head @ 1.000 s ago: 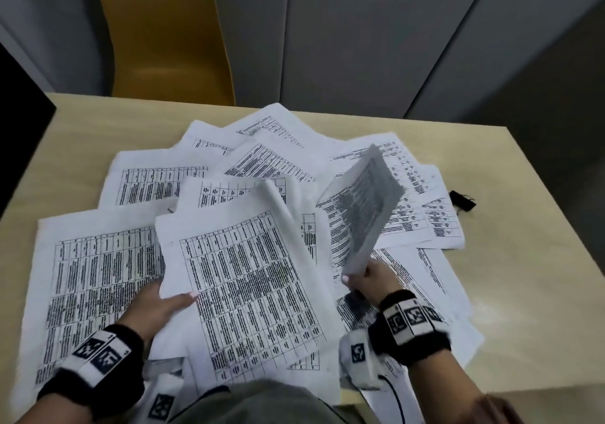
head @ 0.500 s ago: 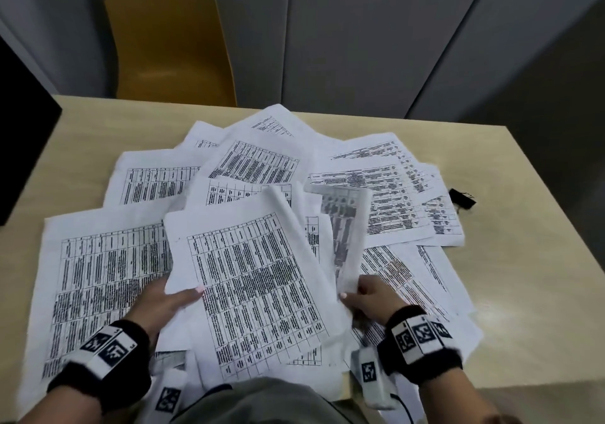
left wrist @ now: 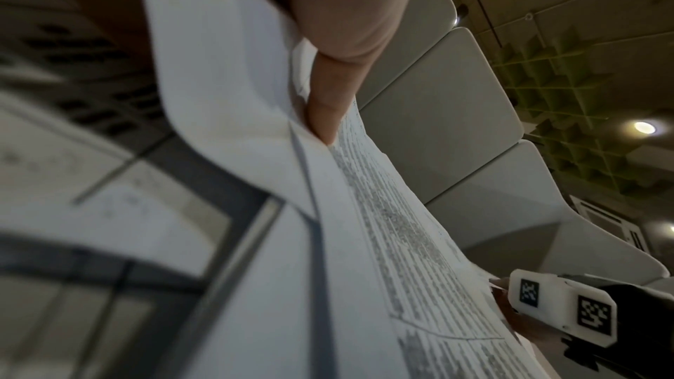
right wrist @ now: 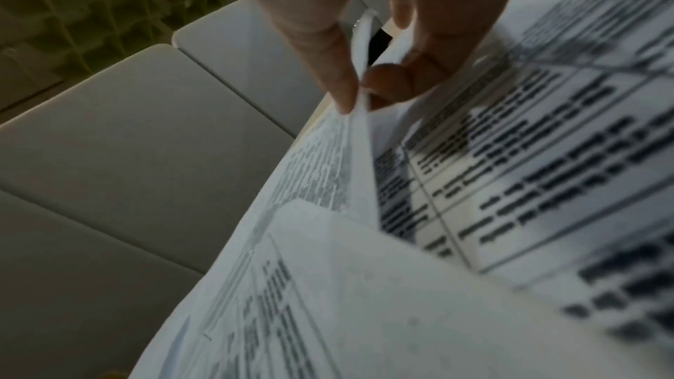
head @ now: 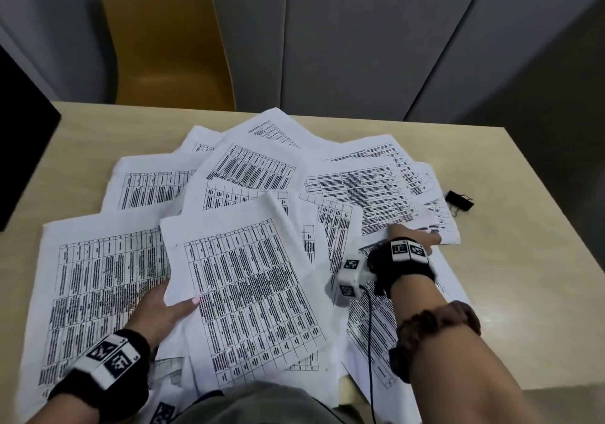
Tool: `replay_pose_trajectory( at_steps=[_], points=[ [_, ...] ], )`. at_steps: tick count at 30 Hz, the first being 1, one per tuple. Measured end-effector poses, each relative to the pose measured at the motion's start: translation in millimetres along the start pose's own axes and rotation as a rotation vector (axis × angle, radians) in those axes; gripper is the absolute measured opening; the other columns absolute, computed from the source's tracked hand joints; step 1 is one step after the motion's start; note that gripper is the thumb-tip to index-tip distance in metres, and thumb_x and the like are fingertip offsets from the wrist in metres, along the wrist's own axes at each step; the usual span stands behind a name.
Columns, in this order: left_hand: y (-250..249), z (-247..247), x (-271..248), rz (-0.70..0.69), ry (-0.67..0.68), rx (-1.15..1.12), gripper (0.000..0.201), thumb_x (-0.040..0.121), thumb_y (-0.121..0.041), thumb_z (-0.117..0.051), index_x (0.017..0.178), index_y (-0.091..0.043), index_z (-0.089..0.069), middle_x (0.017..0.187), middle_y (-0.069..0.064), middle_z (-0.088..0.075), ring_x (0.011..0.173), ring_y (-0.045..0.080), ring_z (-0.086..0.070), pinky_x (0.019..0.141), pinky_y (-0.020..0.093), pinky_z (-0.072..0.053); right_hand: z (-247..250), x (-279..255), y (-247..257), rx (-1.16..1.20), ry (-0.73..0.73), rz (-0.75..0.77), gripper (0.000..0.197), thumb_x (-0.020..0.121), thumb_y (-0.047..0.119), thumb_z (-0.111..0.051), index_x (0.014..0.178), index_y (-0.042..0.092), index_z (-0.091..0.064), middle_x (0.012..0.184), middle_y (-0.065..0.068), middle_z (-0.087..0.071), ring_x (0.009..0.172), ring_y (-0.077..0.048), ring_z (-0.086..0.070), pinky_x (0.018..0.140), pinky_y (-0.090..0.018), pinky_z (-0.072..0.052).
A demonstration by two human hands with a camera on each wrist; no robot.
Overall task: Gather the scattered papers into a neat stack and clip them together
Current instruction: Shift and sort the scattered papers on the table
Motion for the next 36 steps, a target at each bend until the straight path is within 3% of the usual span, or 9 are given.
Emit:
replay_pose_trajectory(
  at_steps=[5, 9, 14, 18, 21, 25, 28, 34, 36],
  points=[
    [-6.3, -2.8, -7.4, -0.029, 0.006, -0.061, 0.054, 0.083, -0.009, -0.065, 0.132, -0.003, -0.045, 0.126, 0.008, -0.056, 0.109, 0.023, -0.051, 0.097, 0.035, -0.034, -0.4, 6.6, 2.7, -0.003, -0.025, 0.281, 0.038, 0.086, 0.007, -0.056, 0.122, 0.008, -0.044, 0.118, -0.019, -0.056, 0.108, -0.032, -0.056, 0.087, -0.034, -0.044],
    [-15.1, -5.4, -12.3, -0.019, 0.029, -0.09, 0.051, 0.083, -0.008, -0.064, 0.13, -0.003, -0.047, 0.129, 0.016, -0.056, 0.103, 0.022, -0.051, 0.093, 0.033, -0.034, -1.2, 14.2, 1.6, -0.261, 0.212, 0.373, 0.027, 0.084, 0.002, -0.058, 0.11, -0.004, -0.054, 0.11, -0.023, -0.062, 0.103, -0.038, -0.06, 0.093, -0.044, -0.048],
    [-5.0, 1.4, -0.8, 0.048, 0.088, -0.117, 0.097, 0.058, -0.039, -0.081, 0.14, -0.011, -0.037, 0.141, 0.012, -0.048, 0.121, 0.033, -0.05, 0.105, 0.049, -0.036, 7.3, 14.1, -8.1, -0.257, 0.42, 0.35, 0.019, 0.085, -0.006, -0.053, 0.103, -0.001, -0.055, 0.089, -0.017, -0.059, 0.068, -0.025, -0.056, 0.059, -0.032, -0.048],
    [8.6, 11.3, 7.7, 0.048, 0.051, -0.087, 0.102, 0.05, -0.045, -0.084, 0.137, -0.014, -0.041, 0.136, 0.013, -0.052, 0.116, 0.034, -0.055, 0.101, 0.054, -0.04, 20.7, 15.1, -6.3, 0.044, 0.447, 0.254, 0.028, 0.086, -0.008, -0.047, 0.111, 0.003, -0.053, 0.079, -0.01, -0.057, 0.068, -0.025, -0.055, 0.062, -0.032, -0.048],
    [31.9, 15.4, 25.7, 0.076, 0.044, -0.082, 0.124, 0.027, -0.06, -0.085, 0.135, -0.016, -0.042, 0.135, 0.012, -0.054, 0.115, 0.034, -0.056, 0.099, 0.055, -0.042, 20.2, 1.6, -7.5, -0.087, 0.547, 0.234, 0.026, 0.085, -0.013, -0.045, 0.108, -0.001, -0.051, 0.076, -0.01, -0.055, 0.065, -0.022, -0.051, 0.056, -0.023, -0.047],
    [-10.0, 3.3, -5.1, 0.094, 0.076, -0.144, 0.07, 0.063, -0.024, -0.081, 0.125, -0.009, -0.053, 0.122, 0.013, -0.063, 0.109, 0.033, -0.059, 0.103, 0.053, -0.038, 1.9, -16.8, -26.2, -0.126, 0.634, 0.117, 0.047, 0.079, -0.003, -0.057, 0.123, 0.009, -0.044, 0.098, -0.011, -0.054, 0.082, -0.026, -0.055, 0.055, -0.024, -0.049],
    [-15.1, -1.6, -7.6, 0.097, 0.086, -0.137, 0.06, 0.069, -0.017, -0.077, 0.123, -0.008, -0.053, 0.123, 0.013, -0.062, 0.109, 0.032, -0.059, 0.104, 0.052, -0.037, -9.2, -39.7, -33.2, -0.128, 0.621, 0.14, 0.078, 0.084, 0.026, -0.065, 0.145, 0.018, -0.017, 0.15, -0.01, -0.024, 0.129, -0.032, -0.038, 0.099, -0.044, -0.041],
    [-32.6, -19.4, -15.6, 0.001, 0.118, -0.042, 0.062, 0.075, -0.015, -0.072, 0.131, -0.009, -0.047, 0.13, 0.006, -0.055, 0.118, 0.028, -0.052, 0.108, 0.046, -0.032, -29.5, -91.0, -60.8, -0.205, 0.766, 0.193, 0.088, 0.071, 0.017, -0.077, 0.139, 0.021, -0.021, 0.144, -0.02, -0.033, 0.114, -0.035, -0.051, 0.094, -0.051, -0.044],
    [-33.3, -19.7, -15.6, -0.009, 0.073, -0.057, 0.06, 0.081, -0.013, -0.066, 0.136, -0.009, -0.04, 0.131, 0.004, -0.051, 0.123, 0.029, -0.048, 0.108, 0.046, -0.031, -28.7, -95.8, -63.1, -0.038, 0.737, 0.194, 0.079, 0.07, 0.002, -0.075, 0.13, 0.017, -0.027, 0.129, -0.019, -0.047, 0.101, -0.031, -0.057, 0.084, -0.038, -0.054]
  ],
)
Point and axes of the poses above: each hand's wrist, its own x-axis towards the middle knuckle, its own z-axis out of the back of the hand, y = z × x, the point moved 4 cm from there along x, towards the middle knuckle
